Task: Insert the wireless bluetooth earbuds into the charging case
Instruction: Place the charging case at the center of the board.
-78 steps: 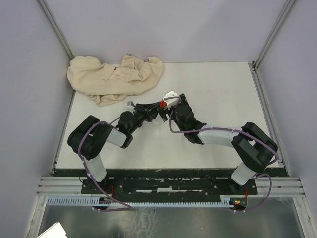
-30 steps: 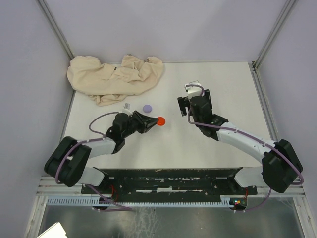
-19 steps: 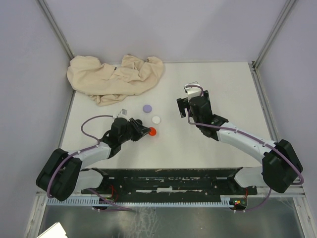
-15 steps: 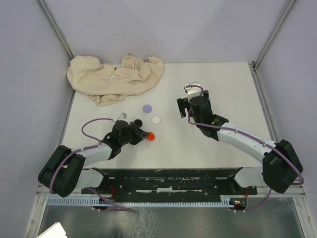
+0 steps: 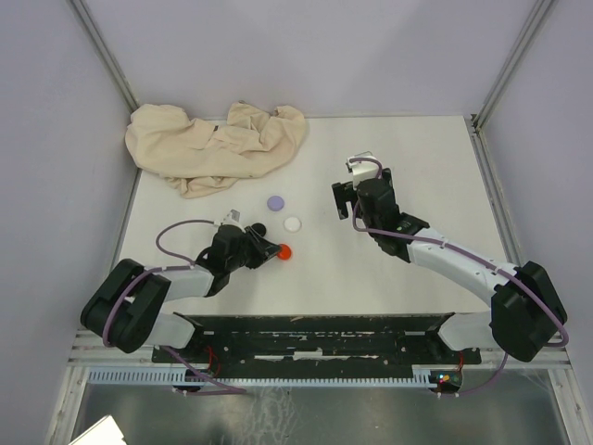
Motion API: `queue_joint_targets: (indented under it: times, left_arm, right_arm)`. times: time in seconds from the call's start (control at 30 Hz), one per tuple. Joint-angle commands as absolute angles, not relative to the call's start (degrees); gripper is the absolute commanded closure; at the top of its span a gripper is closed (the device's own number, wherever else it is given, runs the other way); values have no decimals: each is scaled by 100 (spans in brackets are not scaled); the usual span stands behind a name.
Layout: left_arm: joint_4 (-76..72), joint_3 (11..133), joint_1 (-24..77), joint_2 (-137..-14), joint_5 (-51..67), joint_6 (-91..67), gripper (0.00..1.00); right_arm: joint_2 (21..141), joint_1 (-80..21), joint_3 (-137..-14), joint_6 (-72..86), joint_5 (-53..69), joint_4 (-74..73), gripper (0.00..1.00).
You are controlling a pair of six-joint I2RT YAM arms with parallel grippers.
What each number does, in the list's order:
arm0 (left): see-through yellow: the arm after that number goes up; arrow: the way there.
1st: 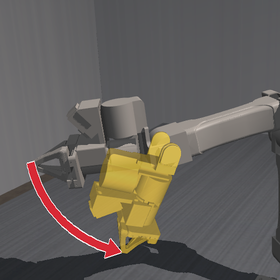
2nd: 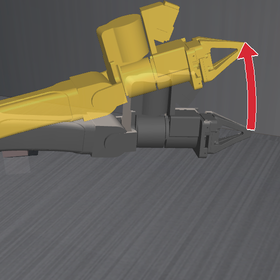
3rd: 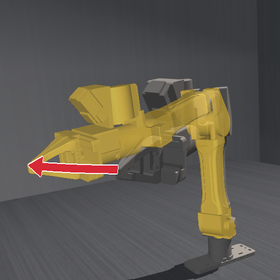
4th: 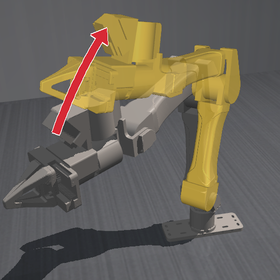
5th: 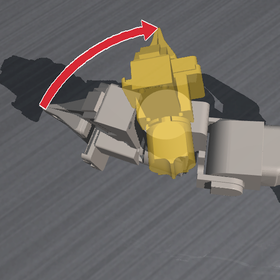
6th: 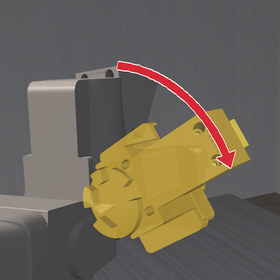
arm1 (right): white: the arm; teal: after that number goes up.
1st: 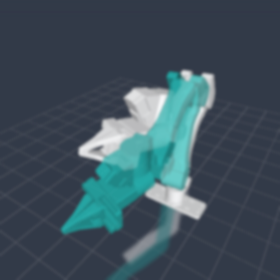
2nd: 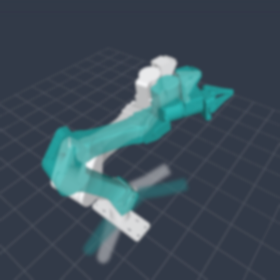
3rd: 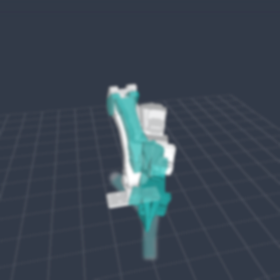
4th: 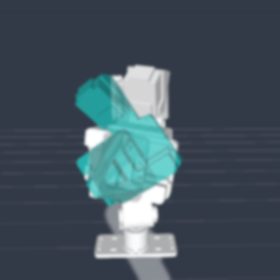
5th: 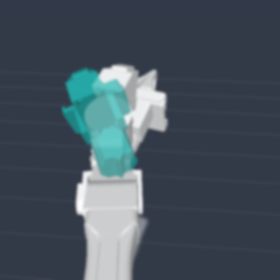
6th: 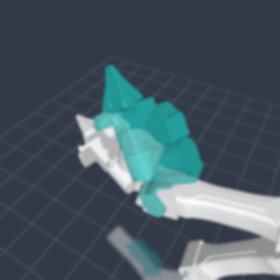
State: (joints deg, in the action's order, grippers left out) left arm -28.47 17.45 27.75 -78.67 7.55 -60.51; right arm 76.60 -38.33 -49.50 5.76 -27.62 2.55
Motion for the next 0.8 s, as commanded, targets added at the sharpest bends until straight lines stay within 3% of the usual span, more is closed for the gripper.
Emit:
queue_joint_targets:
  times: [0.0, 0.3, 0.53, 0.77]
  left_arm:
    - [-2651, 1787, 2772, -7998, 499, -5707, 96]
    - [-2175, 1849, 2774, -7774, 375, -5587, 57]
    - [-1782, 1936, 2755, -7568, 268, -5522, 42]
    - [-367, 2471, 2729, -6464, -636, -5151, 30]
  right_arm:
    - [7550, -3789, -5069, 626, -2689, 443, 1]
    - [7559, -3773, -5080, 646, -2619, 425, 1]
    - [7533, -3769, -5052, 655, -2595, 413, 1]
    - [7498, -3731, -5091, 712, -2626, 300, 1]
